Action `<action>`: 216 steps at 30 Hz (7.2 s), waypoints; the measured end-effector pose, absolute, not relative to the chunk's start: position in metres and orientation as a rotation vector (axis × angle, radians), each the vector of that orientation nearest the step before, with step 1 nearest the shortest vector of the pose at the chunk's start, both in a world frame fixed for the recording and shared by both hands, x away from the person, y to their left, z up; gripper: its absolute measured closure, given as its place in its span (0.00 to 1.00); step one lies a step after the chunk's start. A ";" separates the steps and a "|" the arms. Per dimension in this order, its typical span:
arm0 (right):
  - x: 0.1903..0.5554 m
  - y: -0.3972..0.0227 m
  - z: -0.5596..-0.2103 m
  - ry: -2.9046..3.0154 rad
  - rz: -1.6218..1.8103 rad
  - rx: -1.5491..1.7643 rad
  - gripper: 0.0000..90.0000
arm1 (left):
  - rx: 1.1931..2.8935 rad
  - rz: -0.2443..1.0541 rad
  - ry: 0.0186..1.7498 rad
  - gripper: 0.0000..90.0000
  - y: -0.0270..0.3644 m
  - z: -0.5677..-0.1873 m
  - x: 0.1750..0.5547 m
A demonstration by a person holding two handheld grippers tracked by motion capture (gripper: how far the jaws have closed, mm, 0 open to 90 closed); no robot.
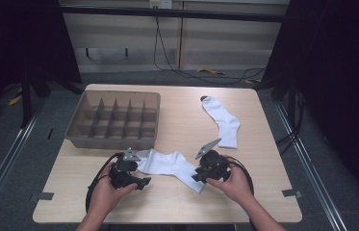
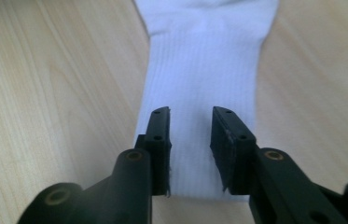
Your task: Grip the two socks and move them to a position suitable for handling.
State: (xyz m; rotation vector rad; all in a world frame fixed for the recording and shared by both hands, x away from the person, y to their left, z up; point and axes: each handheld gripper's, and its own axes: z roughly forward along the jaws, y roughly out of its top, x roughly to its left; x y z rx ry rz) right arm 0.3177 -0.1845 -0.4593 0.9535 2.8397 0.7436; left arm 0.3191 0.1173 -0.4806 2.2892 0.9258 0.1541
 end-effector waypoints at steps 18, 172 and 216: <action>0.300 -0.223 -0.462 2.872 0.530 0.957 0.81 | 2.276 0.139 0.942 0.33 0.119 -0.479 0.318; 0.333 -0.306 -0.460 2.560 0.609 1.340 0.74 | 2.426 0.001 1.013 0.68 -0.011 -0.433 0.388; 0.322 -0.273 -0.451 2.668 0.601 1.194 0.71 | 2.553 0.048 0.945 0.74 0.011 -0.442 0.378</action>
